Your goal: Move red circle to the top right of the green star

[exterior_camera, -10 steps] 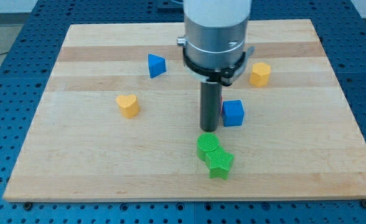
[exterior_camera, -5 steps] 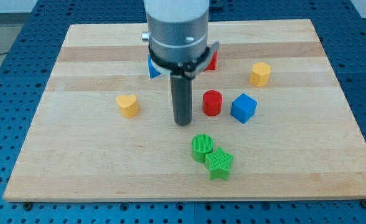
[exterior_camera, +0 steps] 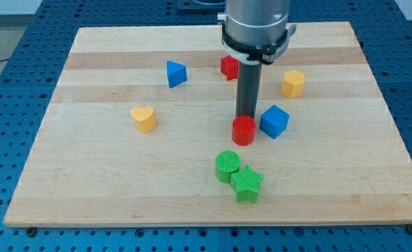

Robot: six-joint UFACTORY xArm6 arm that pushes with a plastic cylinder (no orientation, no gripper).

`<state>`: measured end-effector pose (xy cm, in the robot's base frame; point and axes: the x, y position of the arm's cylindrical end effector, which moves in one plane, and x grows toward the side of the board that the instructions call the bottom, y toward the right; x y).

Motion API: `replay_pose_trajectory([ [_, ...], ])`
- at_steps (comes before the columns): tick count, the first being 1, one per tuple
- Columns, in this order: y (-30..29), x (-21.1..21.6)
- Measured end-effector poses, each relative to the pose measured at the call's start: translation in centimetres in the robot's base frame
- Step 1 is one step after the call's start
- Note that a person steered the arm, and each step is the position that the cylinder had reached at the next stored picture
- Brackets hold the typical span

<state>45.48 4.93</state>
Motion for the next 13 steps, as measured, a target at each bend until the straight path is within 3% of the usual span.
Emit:
replay_pose_trajectory([
  [5,-0.8,2.3],
  [7,-3.7,2.6],
  [10,1.3,3.7],
  [13,1.9,6.7],
])
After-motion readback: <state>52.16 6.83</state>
